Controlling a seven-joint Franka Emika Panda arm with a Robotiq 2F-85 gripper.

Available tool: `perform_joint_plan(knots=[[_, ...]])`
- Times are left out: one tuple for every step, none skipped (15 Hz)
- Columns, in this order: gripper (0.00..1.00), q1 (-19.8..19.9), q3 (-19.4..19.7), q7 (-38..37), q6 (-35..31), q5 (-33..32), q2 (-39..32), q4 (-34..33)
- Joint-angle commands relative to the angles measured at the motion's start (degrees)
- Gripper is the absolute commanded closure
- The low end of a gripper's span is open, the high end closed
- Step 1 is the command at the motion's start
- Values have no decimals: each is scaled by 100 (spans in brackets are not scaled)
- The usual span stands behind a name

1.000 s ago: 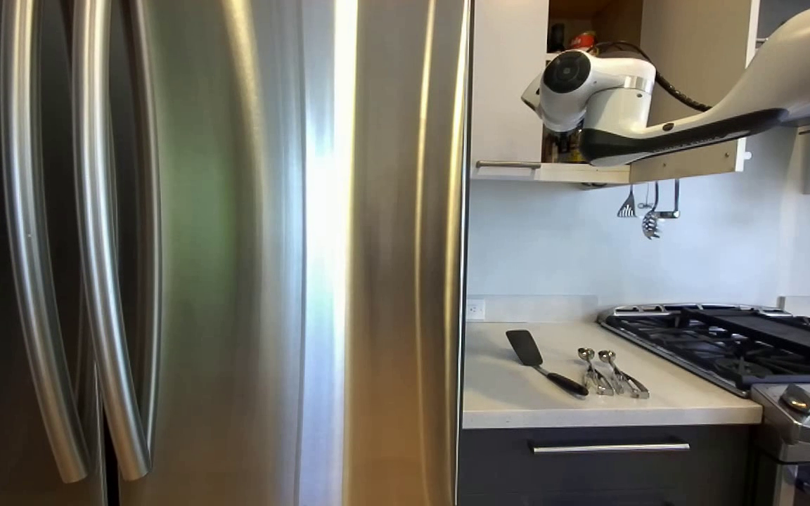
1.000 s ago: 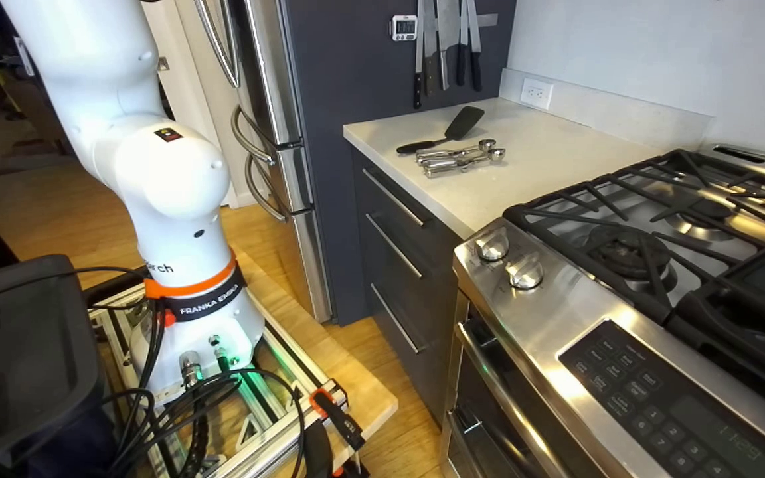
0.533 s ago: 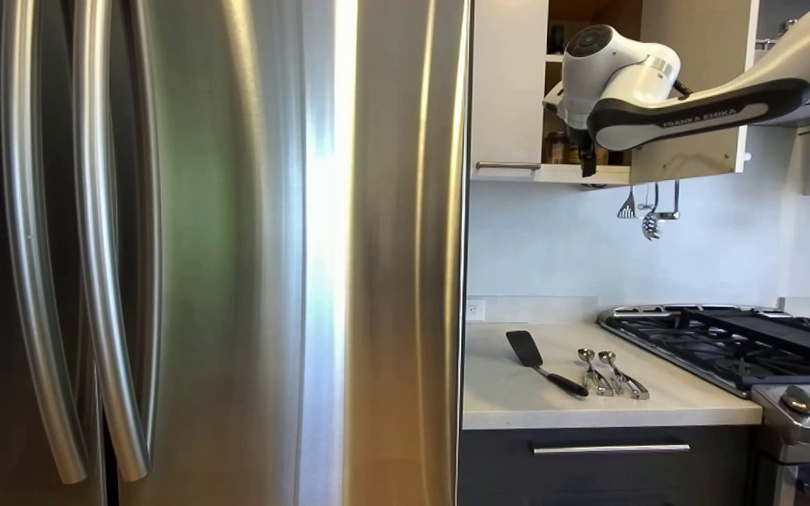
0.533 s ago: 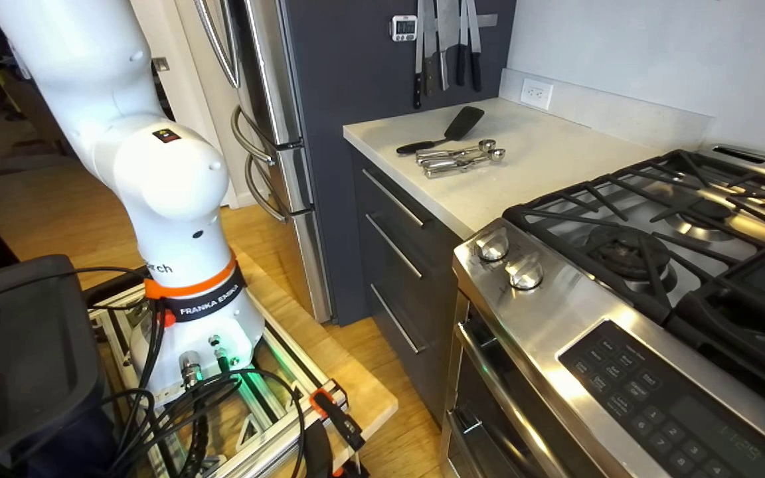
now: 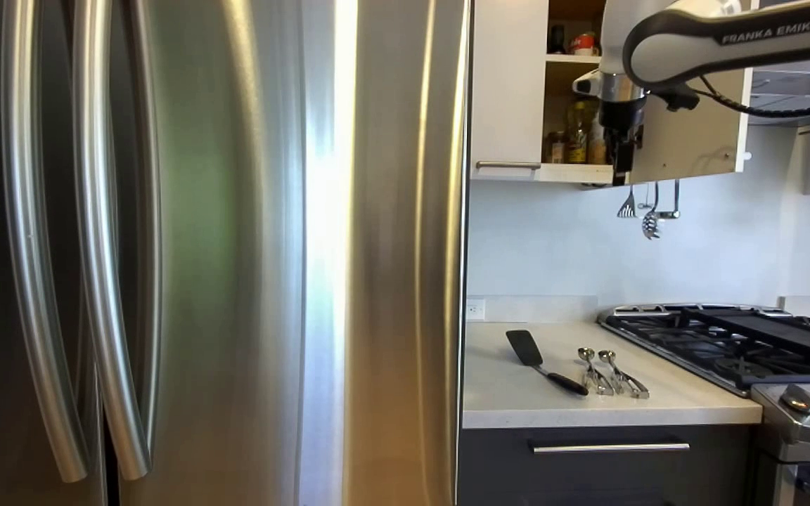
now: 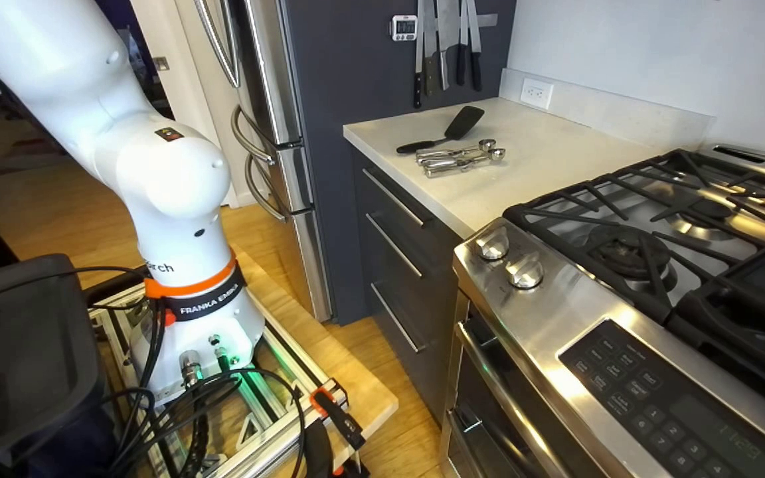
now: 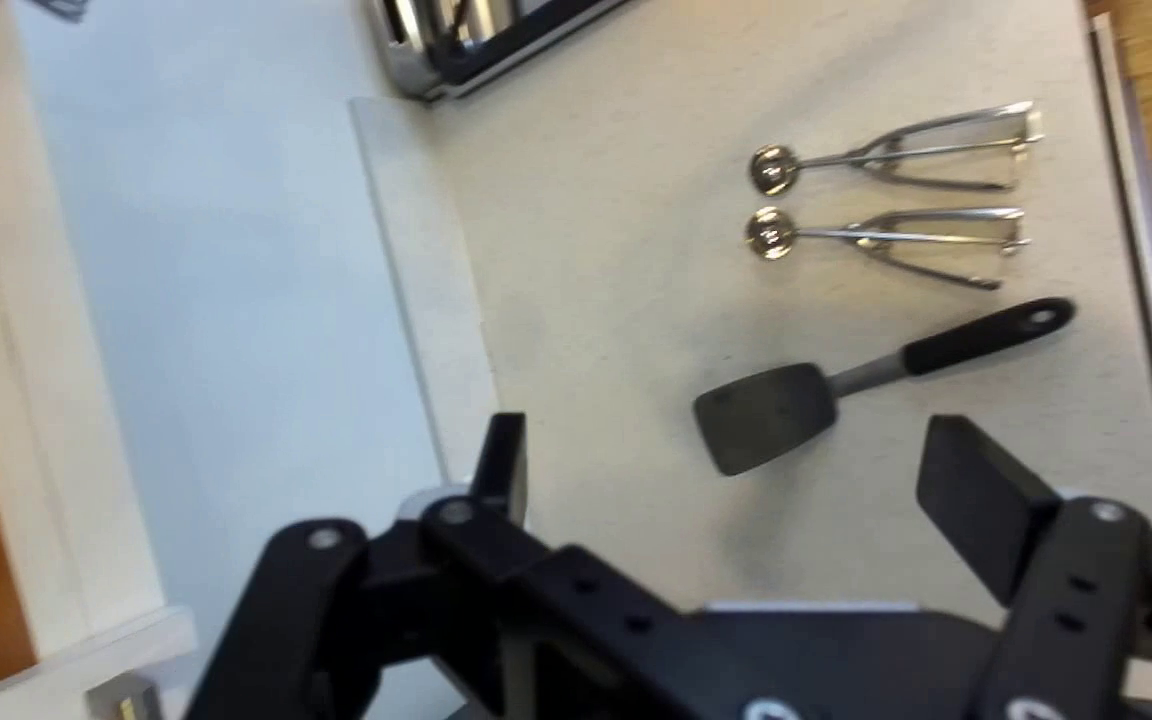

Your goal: Close the top left cabinet door

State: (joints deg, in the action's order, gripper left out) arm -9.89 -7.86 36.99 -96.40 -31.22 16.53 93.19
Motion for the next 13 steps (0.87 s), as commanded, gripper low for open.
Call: perform_joint_plan(knots=[[0,35,102,17,1051,725,477,303],[0,49,136,-77,1381,878,541,298],[0,59,174,-183,1681,1024,594,295],[0,74,197,-392,1900,1162,654,314],[0,77,264,-628,1922,1347,733,405],[0,56,367,-889,1626,1576,917,645],[0,38,445,-1089,1272,1715,1084,928],[0,23,316,-710,1711,1364,638,290],[0,32,362,-839,1569,1476,727,428],[0,37,393,-905,1479,1527,802,548],[0,37,409,-936,1449,1547,856,626],[0,36,411,-961,1440,1555,884,660],[0,35,411,-976,1432,1559,902,682]])
